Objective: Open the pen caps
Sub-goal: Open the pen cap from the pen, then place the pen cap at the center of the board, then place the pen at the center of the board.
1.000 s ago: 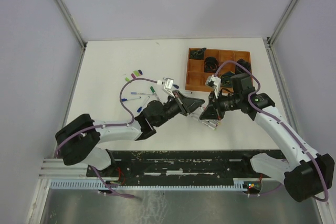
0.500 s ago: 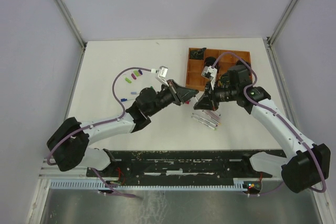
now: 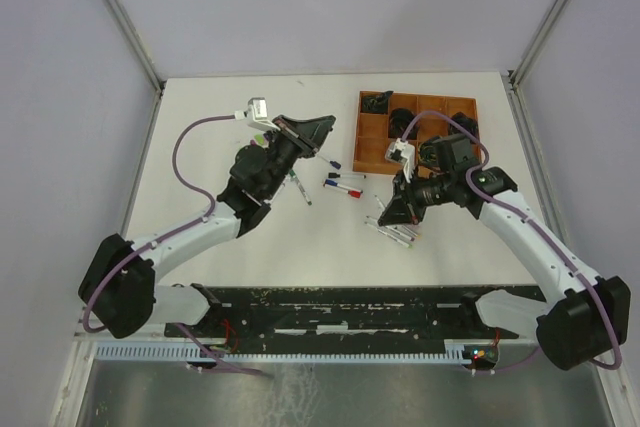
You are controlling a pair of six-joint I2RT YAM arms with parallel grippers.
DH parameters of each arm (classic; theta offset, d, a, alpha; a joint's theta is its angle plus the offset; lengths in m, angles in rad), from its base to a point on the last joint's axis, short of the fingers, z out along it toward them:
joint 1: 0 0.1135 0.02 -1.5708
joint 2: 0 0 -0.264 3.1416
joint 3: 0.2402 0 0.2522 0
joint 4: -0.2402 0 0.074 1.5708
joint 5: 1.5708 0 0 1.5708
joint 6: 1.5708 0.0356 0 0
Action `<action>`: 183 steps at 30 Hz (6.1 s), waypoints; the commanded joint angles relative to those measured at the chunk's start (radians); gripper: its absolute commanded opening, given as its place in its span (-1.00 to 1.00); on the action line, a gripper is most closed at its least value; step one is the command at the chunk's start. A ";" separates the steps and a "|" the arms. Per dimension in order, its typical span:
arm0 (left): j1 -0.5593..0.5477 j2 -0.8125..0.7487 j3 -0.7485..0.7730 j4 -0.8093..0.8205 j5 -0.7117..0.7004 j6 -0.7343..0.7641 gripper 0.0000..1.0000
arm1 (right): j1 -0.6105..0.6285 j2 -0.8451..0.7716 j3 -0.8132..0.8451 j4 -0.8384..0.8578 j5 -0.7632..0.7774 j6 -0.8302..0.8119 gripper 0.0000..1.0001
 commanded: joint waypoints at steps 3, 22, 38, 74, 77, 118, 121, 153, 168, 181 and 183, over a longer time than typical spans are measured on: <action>0.061 -0.014 -0.006 -0.130 0.027 0.029 -0.94 | -0.001 -0.080 0.017 -0.012 0.092 -0.067 -0.97; 0.266 0.529 0.563 -1.167 -0.150 0.080 -0.95 | -0.005 -0.193 0.006 -0.002 0.593 -0.149 -0.95; 0.283 1.016 1.248 -1.618 -0.187 0.148 -0.94 | -0.006 -0.193 0.006 -0.014 0.573 -0.150 -0.96; 0.366 1.017 1.313 -1.644 -0.060 0.169 -0.19 | -0.007 -0.197 0.005 -0.016 0.575 -0.156 -0.97; 0.366 0.933 1.340 -1.641 -0.041 0.190 -0.16 | -0.008 -0.183 0.001 -0.012 0.633 -0.172 -0.97; 0.293 -0.205 -0.203 -0.586 -0.031 0.444 0.62 | -0.176 0.514 0.092 -0.181 0.876 -0.242 -0.60; 0.293 -0.194 -0.197 -0.590 -0.028 0.444 0.62 | -0.175 0.528 0.096 -0.185 0.876 -0.240 -0.54; 0.294 -0.172 -0.181 -0.598 -0.015 0.449 0.62 | -0.175 0.507 0.105 -0.208 0.804 -0.251 -0.29; 0.297 -0.168 -0.180 -0.599 -0.009 0.449 0.62 | -0.169 0.584 0.115 -0.199 0.843 -0.221 -0.43; 0.301 -0.164 -0.178 -0.600 -0.002 0.449 0.62 | -0.170 0.600 0.123 -0.194 0.895 -0.192 -0.64; 0.300 -0.164 -0.178 -0.598 -0.001 0.449 0.62 | -0.170 0.598 0.121 -0.197 0.889 -0.193 -0.54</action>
